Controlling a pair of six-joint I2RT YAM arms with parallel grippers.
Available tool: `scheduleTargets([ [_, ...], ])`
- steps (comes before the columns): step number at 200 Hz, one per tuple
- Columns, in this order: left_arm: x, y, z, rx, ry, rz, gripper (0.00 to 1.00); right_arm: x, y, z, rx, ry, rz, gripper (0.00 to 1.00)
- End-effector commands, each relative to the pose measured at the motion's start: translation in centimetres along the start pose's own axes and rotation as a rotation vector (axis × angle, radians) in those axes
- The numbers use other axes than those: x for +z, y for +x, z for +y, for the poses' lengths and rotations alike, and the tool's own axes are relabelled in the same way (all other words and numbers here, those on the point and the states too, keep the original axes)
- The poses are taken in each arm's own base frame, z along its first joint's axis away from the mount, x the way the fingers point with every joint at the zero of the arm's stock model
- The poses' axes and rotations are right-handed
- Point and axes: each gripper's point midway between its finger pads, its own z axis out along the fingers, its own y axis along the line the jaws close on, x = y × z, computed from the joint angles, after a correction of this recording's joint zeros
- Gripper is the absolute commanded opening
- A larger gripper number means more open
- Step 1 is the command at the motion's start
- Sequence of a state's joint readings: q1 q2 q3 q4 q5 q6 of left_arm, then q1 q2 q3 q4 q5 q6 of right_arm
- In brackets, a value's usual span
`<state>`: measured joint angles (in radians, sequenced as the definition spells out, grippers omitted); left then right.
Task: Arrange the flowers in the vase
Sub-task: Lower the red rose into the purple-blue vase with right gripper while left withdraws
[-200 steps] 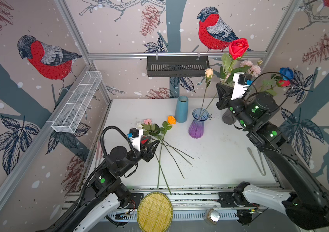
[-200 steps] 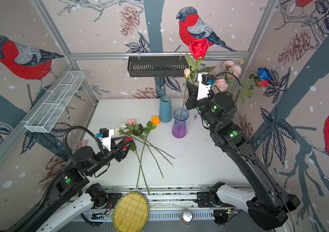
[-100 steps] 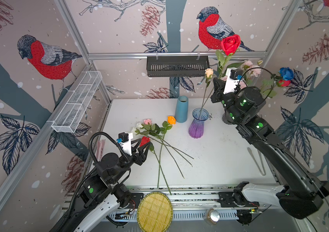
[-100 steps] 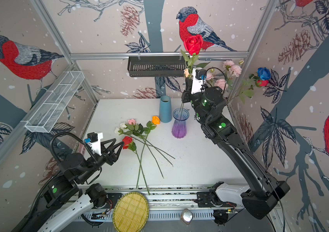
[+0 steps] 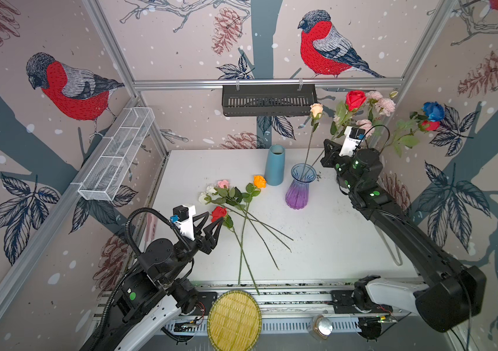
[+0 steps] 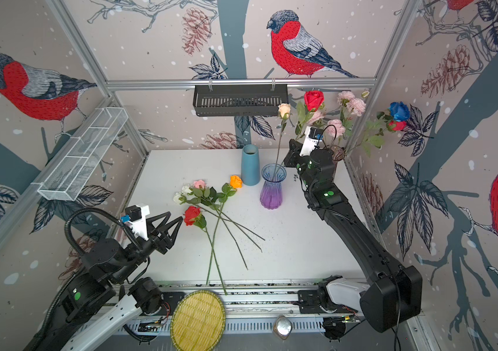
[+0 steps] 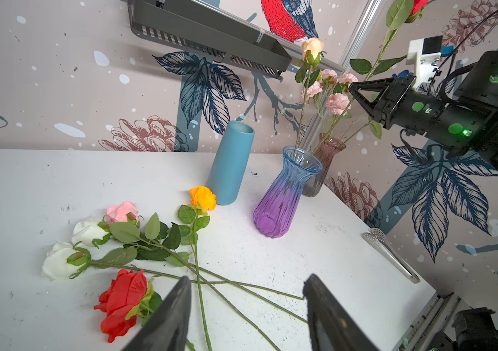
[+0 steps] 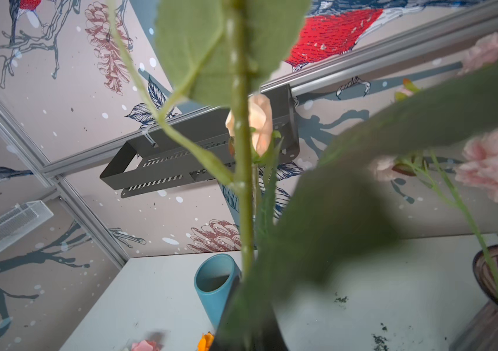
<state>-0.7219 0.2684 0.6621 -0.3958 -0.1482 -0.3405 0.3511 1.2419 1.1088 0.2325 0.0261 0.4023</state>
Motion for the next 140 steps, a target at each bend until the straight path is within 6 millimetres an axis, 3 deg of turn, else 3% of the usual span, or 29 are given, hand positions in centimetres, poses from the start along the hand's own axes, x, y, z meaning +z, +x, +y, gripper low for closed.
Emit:
scheduleTargets([
  [1, 0.0, -0.4, -0.5, 0.005, 0.023, -0.012, 0.59, 1.0, -0.2, 0.4, 0.094, -0.047, -0.005, 0.03],
  [17, 0.0, -0.3, -0.5, 0.005, 0.024, -0.012, 0.6, 2.1, 1.0, 0.3, 0.093, -0.058, 0.056, 0.09],
  [35, 0.1, -0.2, -0.4, 0.004, 0.018, -0.009, 0.59, 3.2, 2.6, 1.1, 0.082, -0.095, 0.163, 0.53],
  [51, 0.3, -0.1, -0.4, 0.006, 0.02, 0.0, 0.59, 3.1, 3.4, 0.7, 0.087, -0.064, 0.213, 0.7],
  [98, 0.6, 0.2, -0.4, 0.009, 0.018, 0.013, 0.59, 0.1, 3.0, 0.6, 0.098, -0.063, 0.153, 0.87],
  [103, 0.6, 0.1, -0.4, 0.009, 0.018, 0.012, 0.59, -0.8, 2.0, 0.8, 0.094, -0.066, 0.13, 0.87],
  [140, 0.8, 0.3, -0.4, 0.009, 0.014, 0.019, 0.6, -3.5, 1.6, 0.5, 0.067, -0.042, 0.12, 0.88],
])
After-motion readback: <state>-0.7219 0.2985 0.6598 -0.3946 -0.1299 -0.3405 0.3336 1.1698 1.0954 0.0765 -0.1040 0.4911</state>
